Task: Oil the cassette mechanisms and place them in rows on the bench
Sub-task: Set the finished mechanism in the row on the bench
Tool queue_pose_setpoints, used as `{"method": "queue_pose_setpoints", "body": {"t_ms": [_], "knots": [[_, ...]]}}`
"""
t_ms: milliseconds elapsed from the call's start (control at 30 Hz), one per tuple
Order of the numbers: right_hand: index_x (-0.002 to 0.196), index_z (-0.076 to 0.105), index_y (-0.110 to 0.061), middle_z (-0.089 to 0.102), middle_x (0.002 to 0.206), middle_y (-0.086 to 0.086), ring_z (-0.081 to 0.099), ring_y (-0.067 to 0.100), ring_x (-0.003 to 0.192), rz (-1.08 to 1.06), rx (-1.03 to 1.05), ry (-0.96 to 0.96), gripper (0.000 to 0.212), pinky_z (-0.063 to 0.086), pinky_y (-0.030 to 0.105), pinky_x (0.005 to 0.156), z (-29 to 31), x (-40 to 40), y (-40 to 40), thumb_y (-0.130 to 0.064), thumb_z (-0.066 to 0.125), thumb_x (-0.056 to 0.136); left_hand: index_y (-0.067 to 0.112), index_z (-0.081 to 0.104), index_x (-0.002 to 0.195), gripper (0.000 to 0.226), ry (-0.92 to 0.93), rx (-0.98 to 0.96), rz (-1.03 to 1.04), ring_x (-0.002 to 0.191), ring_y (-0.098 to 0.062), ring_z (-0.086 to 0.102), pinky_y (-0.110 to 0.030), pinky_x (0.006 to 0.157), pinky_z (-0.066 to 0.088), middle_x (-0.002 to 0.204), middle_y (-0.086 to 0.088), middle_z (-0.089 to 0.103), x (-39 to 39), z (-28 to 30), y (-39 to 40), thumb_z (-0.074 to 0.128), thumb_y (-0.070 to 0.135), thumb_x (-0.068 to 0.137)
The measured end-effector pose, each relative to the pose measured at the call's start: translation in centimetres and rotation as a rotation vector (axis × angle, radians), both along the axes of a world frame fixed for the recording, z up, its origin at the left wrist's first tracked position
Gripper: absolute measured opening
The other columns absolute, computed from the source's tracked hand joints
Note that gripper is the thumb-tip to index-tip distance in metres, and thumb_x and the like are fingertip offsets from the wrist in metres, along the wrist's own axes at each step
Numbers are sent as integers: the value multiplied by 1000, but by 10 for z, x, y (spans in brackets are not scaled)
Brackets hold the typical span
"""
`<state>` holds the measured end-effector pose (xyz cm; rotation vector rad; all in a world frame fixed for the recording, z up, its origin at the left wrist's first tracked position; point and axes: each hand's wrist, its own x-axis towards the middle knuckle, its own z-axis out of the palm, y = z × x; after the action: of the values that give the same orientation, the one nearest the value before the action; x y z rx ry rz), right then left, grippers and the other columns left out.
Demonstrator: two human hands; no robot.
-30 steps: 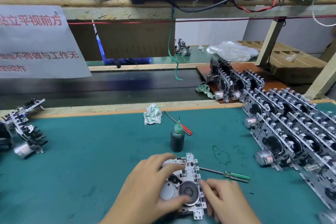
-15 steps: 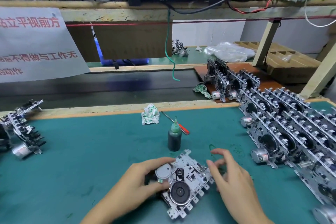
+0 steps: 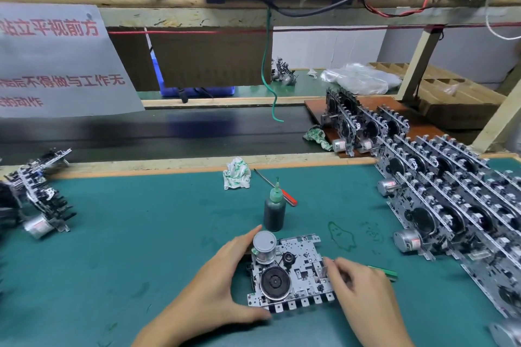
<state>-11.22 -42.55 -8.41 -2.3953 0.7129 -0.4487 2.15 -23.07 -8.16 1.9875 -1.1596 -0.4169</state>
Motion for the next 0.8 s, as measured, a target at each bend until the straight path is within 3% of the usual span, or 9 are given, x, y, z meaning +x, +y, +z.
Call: {"method": "queue_pose_setpoints", "body": {"t_ms": [300,500,633,800], "knots": [[54,40,-14,44,47,-9,31,14,45,26,-13,23,44,24,26,49,-3,-1,-1,-35,54,91,45,12,142,102,-41,-10,-1,133,9,28,-7,104,24,137,40,26,-4,-3,-2,75,45,63],[56,43,-12,44,48,-10,40,10,54,42,-17,3,42,26,26,49,-3,-2,-1,-32,54,92,48,11,140,102,-54,0,3,133,10,27,-10,107,25,136,43,23,-5,-2,-3,77,43,63],[55,44,-13,46,50,-14,41,8,56,41,-26,-1,42,27,25,50,-4,-1,0,-32,53,92,51,-4,142,121,-67,54,29,134,14,17,-13,109,22,138,43,11,-8,-5,-3,78,62,53],[60,51,-12,48,53,-19,43,6,60,29,-34,16,39,27,28,53,-3,-2,0,-35,51,92,64,9,126,93,-208,-28,112,121,14,33,-17,102,31,128,44,25,-18,-2,-14,70,53,57]]}}
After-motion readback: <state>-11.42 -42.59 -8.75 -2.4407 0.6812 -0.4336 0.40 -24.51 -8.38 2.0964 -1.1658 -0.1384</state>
